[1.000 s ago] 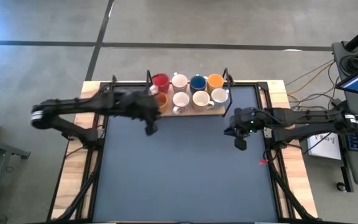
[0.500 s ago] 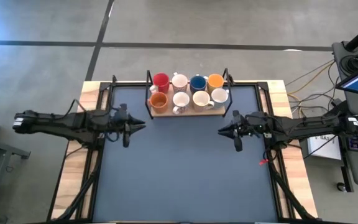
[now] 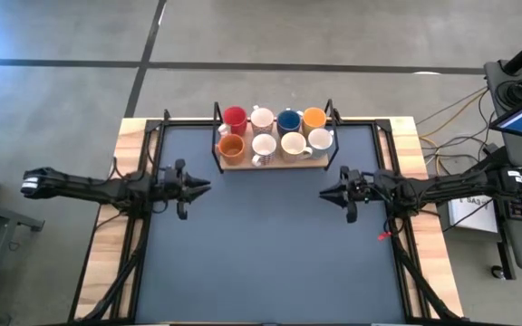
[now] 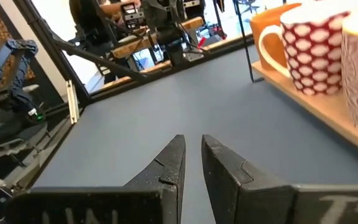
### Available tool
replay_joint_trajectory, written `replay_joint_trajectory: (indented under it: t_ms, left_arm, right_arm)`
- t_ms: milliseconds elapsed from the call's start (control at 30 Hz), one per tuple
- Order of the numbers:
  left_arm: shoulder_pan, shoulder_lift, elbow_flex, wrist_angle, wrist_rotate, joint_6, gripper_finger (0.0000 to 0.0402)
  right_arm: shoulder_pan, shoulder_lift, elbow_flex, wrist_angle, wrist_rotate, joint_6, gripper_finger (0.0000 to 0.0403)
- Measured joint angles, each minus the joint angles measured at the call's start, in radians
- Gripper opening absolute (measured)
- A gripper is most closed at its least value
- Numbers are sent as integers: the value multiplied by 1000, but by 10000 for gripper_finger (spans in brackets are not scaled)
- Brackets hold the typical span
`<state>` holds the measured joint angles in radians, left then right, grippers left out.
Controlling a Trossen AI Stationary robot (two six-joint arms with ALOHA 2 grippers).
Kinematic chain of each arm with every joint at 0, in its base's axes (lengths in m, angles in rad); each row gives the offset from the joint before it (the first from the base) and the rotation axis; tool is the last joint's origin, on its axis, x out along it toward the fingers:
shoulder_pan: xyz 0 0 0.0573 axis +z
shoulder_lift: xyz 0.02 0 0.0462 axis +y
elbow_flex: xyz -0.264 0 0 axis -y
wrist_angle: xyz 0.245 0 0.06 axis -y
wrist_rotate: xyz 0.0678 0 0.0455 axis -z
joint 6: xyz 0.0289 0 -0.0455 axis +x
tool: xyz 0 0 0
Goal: Place coffee mugs
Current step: Return to Home Position
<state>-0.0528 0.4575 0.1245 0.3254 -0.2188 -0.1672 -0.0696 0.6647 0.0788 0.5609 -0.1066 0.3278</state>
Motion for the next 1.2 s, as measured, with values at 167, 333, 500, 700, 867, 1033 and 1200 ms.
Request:
replay_joint_trajectory:
  t_ms: [167, 333, 500, 700, 867, 1033, 1200]
  left_arm:
    - [0, 0, -60, 77, 0, -10, 60]
    - [0, 0, -94, 112, 0, -10, 60]
    - [0, 1, -110, 112, 0, -10, 60]
    - [0, 2, -114, 101, 0, 0, 60]
    - [0, 2, -114, 85, -9, 1, 60]
    - [0, 4, -110, 6, -17, 1, 60]
    - [0, 15, -108, 5, -17, 1, 60]
  right_arm:
    - [0, 0, -37, -1, 2, 21, 43]
    - [0, 0, -43, 0, 4, 16, 43]
    - [0, 0, -43, -1, 60, 14, 43]
    - [0, 1, -43, -2, 147, 13, 43]
    - [-1, 1, -43, -2, 193, 11, 43]
    - [-1, 2, -43, -4, 196, 7, 43]
    - [-1, 4, -44, -5, 196, 13, 43]
